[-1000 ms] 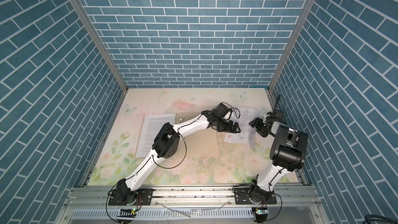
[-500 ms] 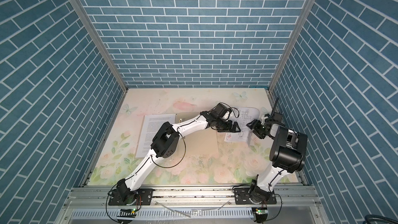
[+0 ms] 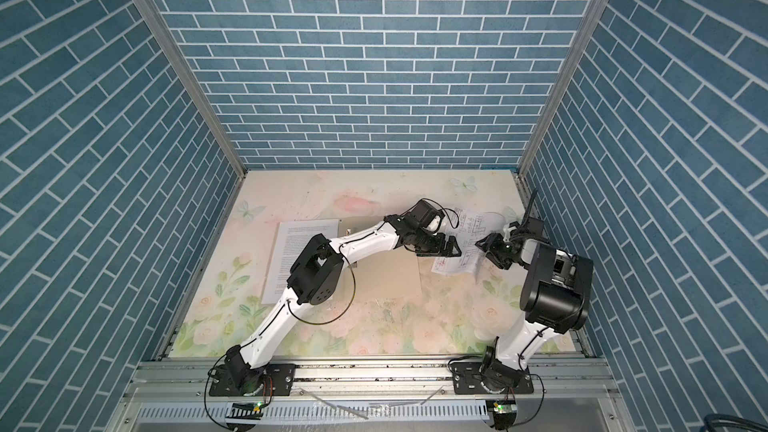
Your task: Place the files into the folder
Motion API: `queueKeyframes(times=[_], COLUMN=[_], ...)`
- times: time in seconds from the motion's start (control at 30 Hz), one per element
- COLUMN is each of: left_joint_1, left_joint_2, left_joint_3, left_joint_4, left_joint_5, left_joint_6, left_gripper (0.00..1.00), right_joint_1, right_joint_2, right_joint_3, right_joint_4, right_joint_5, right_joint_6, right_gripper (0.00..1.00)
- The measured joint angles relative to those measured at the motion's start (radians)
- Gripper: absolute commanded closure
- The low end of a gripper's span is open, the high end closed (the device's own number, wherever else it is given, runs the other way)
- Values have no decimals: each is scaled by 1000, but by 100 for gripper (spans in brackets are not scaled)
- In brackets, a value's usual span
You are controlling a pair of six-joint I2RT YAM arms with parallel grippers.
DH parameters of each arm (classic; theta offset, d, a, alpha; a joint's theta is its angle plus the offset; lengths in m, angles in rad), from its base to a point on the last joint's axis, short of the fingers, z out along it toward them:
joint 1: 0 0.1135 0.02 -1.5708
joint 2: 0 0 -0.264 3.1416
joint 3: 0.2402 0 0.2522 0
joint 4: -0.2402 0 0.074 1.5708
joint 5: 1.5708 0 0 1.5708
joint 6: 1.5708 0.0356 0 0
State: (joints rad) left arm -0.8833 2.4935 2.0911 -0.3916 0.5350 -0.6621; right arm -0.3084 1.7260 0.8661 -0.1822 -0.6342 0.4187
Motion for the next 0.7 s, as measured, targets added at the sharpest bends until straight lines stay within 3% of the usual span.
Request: queueKeyframes(times=[0.2,0.4,0.5,0.7], left_joint_1=[0,-15,-40,-137], left_joint_2=[-120,-308,-364,-433], left_joint_3=[-135,-424,-503,-539], left_joint_4=[35,236,235,181], left_joint_5=[-10,7,-48,-254], left_joint_6=[-46,-158,-106,122], left_gripper=[0,0,0,0], right_joint_1=[0,0,1,1], right_joint_2=[0,0,0,0], right_joint_3=[0,0,-1,-1], right_joint_4=[-1,-1,0,0], right_joint_5=[0,0,0,1], right_joint_6=[0,1,1,1], right_gripper=[43,43,43,43])
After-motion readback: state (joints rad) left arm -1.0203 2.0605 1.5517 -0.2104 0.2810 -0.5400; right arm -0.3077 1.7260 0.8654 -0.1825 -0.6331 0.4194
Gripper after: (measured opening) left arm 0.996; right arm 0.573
